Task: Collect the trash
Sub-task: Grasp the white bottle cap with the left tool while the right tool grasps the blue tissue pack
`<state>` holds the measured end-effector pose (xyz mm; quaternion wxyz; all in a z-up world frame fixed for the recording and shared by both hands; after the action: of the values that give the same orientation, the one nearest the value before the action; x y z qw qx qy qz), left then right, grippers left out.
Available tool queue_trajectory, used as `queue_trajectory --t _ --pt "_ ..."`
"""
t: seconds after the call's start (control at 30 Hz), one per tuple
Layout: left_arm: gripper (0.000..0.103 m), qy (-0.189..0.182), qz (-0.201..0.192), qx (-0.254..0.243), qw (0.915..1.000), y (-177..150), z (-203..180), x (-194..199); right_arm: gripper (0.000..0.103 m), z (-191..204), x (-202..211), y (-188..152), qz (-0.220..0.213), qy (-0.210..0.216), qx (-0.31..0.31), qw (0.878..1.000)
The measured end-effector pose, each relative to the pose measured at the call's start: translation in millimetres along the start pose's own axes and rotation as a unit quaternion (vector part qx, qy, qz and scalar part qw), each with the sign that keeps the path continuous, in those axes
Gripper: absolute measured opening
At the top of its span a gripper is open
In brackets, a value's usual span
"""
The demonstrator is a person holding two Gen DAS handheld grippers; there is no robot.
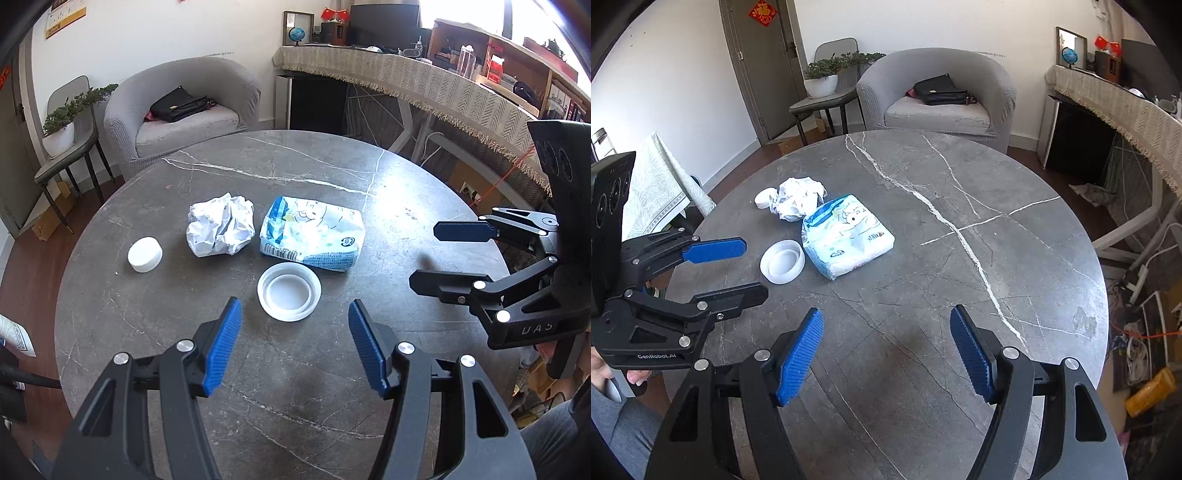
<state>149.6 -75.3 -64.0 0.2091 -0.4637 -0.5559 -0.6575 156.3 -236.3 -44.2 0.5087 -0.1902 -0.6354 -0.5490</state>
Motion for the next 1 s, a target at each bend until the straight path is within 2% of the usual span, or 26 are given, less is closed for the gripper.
queue_trajectory --t 0.17,0.27,0.43,0.7,1.0 --pt "0.059 0.002 0.01 0.011 0.9999 6 -1 -11 0.072 -7 -1 -1 0.002 0.005 0.016 1.0" --pt "0.053 -0.005 0.02 0.025 0.9995 8 2 -19 0.072 -10 -2 0 0.005 0.011 0.023 1.0" --pt "0.042 -0.002 0.014 0.025 0.9996 12 -1 -21 0.072 -1 -7 7 0.011 0.005 0.072 0.997" --pt "0.042 -0.002 0.008 0.038 0.9992 9 4 -15 0.074 14 -17 28 0.006 0.004 0.117 0.993" --pt "0.042 -0.007 0.0 0.093 0.9956 0 36 2 0.076 29 -33 44 0.016 0.032 0.135 0.99"
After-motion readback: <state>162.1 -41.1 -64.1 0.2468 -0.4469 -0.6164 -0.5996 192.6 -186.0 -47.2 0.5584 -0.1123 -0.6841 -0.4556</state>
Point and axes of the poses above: each gripper's, at about its wrist camera, not at the fingertips, and x roughly against the way its jaws point, z to its left, y to its top, the point moved 1 cm from there along -x, roughly the way its jaws point, and after that the axes turned 9 degrees about z, right-handed, at the moved point
